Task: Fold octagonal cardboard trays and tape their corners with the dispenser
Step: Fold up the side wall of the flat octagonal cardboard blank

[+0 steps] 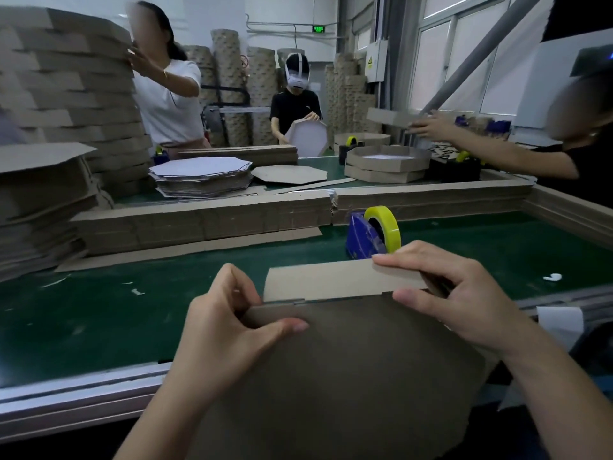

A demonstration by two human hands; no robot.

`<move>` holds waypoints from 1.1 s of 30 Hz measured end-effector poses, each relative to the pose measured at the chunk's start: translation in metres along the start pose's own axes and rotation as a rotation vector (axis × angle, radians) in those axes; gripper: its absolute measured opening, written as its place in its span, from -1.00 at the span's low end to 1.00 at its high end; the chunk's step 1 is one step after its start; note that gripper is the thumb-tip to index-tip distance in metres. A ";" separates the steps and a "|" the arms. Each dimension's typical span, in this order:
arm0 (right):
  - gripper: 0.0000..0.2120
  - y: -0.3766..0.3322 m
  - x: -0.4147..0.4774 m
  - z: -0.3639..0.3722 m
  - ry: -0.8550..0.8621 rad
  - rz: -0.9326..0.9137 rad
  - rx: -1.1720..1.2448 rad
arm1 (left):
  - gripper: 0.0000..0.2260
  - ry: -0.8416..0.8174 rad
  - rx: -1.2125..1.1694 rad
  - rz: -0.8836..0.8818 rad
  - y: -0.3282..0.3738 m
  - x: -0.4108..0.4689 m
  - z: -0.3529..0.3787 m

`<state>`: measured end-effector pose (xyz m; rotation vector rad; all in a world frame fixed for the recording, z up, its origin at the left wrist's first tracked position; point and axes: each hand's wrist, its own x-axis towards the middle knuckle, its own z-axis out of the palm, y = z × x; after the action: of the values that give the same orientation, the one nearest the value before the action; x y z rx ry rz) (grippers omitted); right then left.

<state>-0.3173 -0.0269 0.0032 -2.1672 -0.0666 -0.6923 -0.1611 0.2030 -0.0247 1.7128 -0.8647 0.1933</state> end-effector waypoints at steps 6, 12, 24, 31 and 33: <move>-0.59 0.003 0.004 0.007 -0.024 0.032 -0.064 | -0.44 -0.010 -0.063 -0.035 -0.015 0.001 0.004; -0.63 0.006 0.016 0.013 -0.047 0.033 -0.073 | -0.44 -0.023 -0.086 -0.056 -0.025 0.009 -0.002; -0.57 0.014 0.037 0.018 -0.272 0.140 -0.109 | -0.38 -0.149 -0.089 -0.099 -0.032 0.019 -0.014; -0.53 0.019 0.035 0.014 -0.343 0.163 -0.058 | -0.34 -0.192 -0.118 -0.138 -0.028 0.010 -0.011; -0.53 0.019 0.030 0.011 -0.328 0.151 -0.046 | -0.34 -0.204 -0.123 -0.119 -0.027 0.007 -0.009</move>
<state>-0.2817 -0.0365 -0.0015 -2.2841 -0.0585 -0.2508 -0.1361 0.2098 -0.0390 1.6821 -0.9006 -0.1151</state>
